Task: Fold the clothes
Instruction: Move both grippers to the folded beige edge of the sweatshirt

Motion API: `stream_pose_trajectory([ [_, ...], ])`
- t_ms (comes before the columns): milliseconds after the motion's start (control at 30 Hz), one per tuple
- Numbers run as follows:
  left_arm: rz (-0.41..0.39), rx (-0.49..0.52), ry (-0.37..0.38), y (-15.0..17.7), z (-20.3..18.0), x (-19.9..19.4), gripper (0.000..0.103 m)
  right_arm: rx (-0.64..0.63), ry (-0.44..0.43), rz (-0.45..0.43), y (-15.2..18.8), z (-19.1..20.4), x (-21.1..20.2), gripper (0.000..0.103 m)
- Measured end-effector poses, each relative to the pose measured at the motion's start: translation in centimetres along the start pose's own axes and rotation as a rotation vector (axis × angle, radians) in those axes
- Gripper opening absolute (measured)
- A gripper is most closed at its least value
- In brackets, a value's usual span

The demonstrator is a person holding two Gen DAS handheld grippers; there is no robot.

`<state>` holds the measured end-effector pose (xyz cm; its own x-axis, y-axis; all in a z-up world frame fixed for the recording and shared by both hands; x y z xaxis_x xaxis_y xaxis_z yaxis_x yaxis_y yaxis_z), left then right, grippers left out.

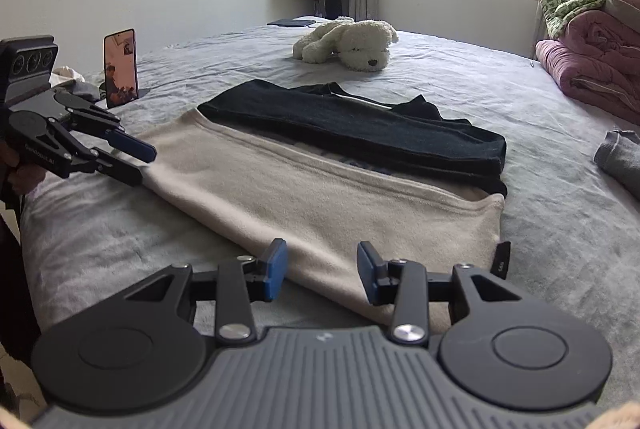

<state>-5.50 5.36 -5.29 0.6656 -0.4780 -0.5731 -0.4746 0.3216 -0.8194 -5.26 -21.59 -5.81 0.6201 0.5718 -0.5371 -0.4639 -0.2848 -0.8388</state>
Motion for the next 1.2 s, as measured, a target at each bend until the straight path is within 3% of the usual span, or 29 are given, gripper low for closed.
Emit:
stream_pose_trajectory([
  [200,0.052,0.011,-0.002,1.6,1.2,0.9,0.048,0.037,0.022,0.045,1.6,-2.3,0.7,0.041],
  [333,0.065,-0.043,0.002,2.5,2.8,-1.0,0.047,0.164,-0.015,0.005,2.6,-4.7,-1.7,0.041],
  [600,0.09,-0.175,0.049,1.6,4.5,-2.9,0.051,0.272,0.005,-0.01,1.4,-5.5,-4.3,0.044],
  [700,0.093,-0.287,0.088,1.5,6.2,-3.7,0.062,0.338,0.033,0.018,1.0,-6.9,-5.0,0.045],
  [800,0.114,-0.414,0.12,1.8,8.0,-4.3,0.063,0.5,0.035,0.017,1.5,-9.5,-6.2,0.045],
  [933,0.196,-0.582,0.141,2.7,10.3,-4.1,0.063,0.781,-0.039,-0.011,3.1,-12.7,-7.3,0.046],
  [1000,0.248,-0.685,0.167,3.7,11.6,-3.7,0.063,0.911,-0.092,0.027,4.3,-13.7,-7.2,0.047],
  [1200,0.307,-0.91,0.254,6.0,13.5,-2.8,0.063,1.089,-0.175,0.064,5.7,-14.8,-6.9,0.045],
])
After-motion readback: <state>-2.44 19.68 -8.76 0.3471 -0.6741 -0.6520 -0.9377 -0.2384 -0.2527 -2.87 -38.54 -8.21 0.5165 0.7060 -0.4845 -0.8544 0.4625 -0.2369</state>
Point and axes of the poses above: each gripper's, at about its wrist camera, not at the fingertips, and x roughly the way its jaws point, z to its left, y to its underside, the point moved 3 cm from there along x, roughly the way its jaws point, and after that the axes turned 8 degrees about -y, right-handed, at the moved point
